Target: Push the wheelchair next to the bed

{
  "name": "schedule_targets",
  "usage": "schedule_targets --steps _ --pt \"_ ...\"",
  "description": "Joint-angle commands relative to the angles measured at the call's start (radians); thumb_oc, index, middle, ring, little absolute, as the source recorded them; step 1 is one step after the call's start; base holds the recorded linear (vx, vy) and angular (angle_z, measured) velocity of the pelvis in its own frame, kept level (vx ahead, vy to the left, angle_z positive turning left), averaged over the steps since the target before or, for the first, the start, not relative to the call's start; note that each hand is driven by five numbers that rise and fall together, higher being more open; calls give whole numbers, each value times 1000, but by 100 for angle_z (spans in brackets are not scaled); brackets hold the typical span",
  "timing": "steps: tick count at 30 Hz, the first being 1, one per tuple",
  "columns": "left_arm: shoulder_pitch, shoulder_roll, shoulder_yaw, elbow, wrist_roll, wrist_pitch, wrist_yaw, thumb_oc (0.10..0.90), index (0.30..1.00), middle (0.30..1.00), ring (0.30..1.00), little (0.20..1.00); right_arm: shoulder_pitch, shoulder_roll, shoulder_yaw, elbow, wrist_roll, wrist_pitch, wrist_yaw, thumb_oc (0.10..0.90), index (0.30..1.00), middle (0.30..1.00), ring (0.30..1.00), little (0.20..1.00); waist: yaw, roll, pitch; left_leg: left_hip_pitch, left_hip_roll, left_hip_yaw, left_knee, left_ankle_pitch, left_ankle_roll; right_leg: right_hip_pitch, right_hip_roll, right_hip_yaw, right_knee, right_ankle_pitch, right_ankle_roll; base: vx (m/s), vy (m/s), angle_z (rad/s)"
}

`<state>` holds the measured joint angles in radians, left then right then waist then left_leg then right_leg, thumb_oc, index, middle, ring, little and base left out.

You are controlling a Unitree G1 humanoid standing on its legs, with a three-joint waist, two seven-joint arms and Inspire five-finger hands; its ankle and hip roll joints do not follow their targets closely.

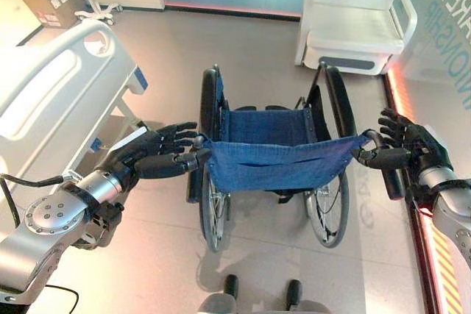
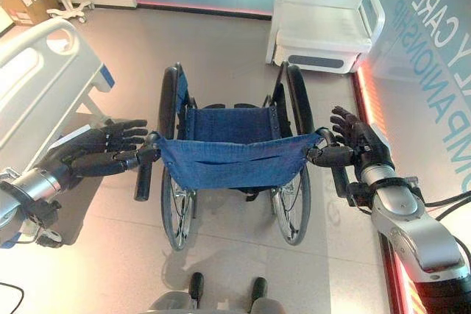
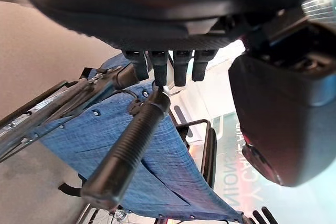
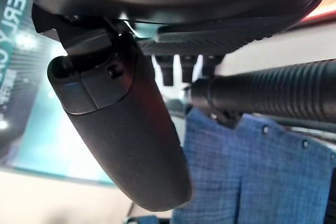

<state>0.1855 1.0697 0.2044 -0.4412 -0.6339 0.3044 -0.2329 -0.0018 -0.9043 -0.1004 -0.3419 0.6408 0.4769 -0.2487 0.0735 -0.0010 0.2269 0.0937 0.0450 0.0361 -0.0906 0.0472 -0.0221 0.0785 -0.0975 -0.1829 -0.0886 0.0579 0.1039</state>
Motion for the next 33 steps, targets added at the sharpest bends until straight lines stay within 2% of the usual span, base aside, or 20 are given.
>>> schedule_targets --steps 1,3,6,7,10,14,17,18,19,20,21,23,29,30,33 --pt "-102 47 40 -10 -37 -55 -8 800 900 900 900 900 -107 -92 6 -13 -12 -4 -21 800 900 900 900 900 -11 -7 -95 -27 24 27 3 -21 -29 34 -9 -22 1 -32 19 39 8 1" --pt "-119 46 21 2 -33 -55 -12 800 900 900 900 900 -126 -85 34 24 -45 43 -28 800 900 900 900 900 -8 -8 -97 -25 24 25 3 -21 -28 35 -8 -19 1 -31 18 42 9 1" --pt "-134 46 3 14 -29 -57 -11 800 900 900 900 900 -140 -79 62 70 -86 77 -25 800 900 900 900 900 -7 -8 -95 -25 24 23 3 -19 -28 36 -7 -18 1 -30 18 0 0 0" --pt "-138 47 -4 17 -26 -56 -7 800 900 900 900 900 -145 -81 76 97 -118 113 0 800 900 900 900 900 -5 -9 -95 -25 25 22 3 -18 -29 37 -6 -17 1 -30 18 0 0 0" --pt "-137 58 -5 15 -28 -54 0 800 900 900 900 900 -136 -95 88 129 -153 161 20 800 900 900 900 900 -3 -12 -92 -24 28 20 3 -17 -29 38 -5 -18 1 -30 18 2 -10 0" --pt "-133 61 -5 23 -18 -67 -4 800 900 900 900 900 -138 -94 100 176 -168 186 29 800 900 900 900 900 1 -15 -88 -23 30 16 3 -15 -29 39 -4 -20 1 -29 18 0 -29 0" --pt "-144 61 -16 27 -15 -68 -3 800 900 900 900 900 -151 -87 113 200 -158 171 24 800 900 900 900 900 3 -14 -86 -21 32 15 3 -13 -29 41 -4 -22 1 -28 17 0 -11 0" --pt "-151 58 -24 32 -10 -69 -5 800 900 900 900 900 -161 -79 123 207 -151 155 16 765 848 848 848 848 4 -13 -85 -21 33 13 3 -12 -29 42 -3 -21 1 -28 16 0 0 0" --pt "-158 56 -33 36 -8 -71 -5 800 900 900 900 900 -169 -74 131 212 -144 148 4 607 611 611 611 611 4 -12 -83 -20 33 12 3 -11 -29 42 -3 -21 1 -28 16 0 0 0" --pt "-164 55 -39 38 -6 -72 -5 800 900 900 900 900 -175 -70 137 216 -142 140 -3 535 502 502 502 502 5 -12 -83 -20 33 11 3 -11 -29 43 -3 -21 1 -28 15 0 0 0" --pt "-180 54 -56 43 -5 -72 -5 800 900 900 900 900 -196 -64 151 227 -136 98 -20 400 300 300 300 300 6 -10 -81 -19 33 9 3 -11 -29 44 -3 -21 1 -27 15 0 0 0" --pt "-208 51 -84 50 -4 -65 -6 800 900 900 900 900 -235 -52 177 238 -133 63 -63 400 300 300 300 300 9 -8 -80 -18 35 7 3 -9 -30 45 -3 -23 1 -27 15 8 -20 3" --pt "-270 49 -143 71 1 -20 -19 800 900 900 900 900 -325 -34 217 264 -142 26 -108 400 300 300 300 300 14 -4 -83 -15 37 3 3 -10 -31 48 -4 -26 1 -28 15 0 0 0" --pt "-285 53 -153 79 13 24 3 800 900 900 900 900 -345 -33 223 269 -146 23 -111 400 300 300 300 300 15 -4 -86 -20 37 2 3 -3 -30 43 -4 -26 1 -21 13 9 -12 4" --pt "-295 58 -147 110 -15 48 82 800 900 900 900 900 -363 -34 230 272 -147 29 -107 400 300 300 300 300 15 -4 -93 -20 37 2 3 -3 -31 45 -5 -30 1 -24 14 25 -8 8"
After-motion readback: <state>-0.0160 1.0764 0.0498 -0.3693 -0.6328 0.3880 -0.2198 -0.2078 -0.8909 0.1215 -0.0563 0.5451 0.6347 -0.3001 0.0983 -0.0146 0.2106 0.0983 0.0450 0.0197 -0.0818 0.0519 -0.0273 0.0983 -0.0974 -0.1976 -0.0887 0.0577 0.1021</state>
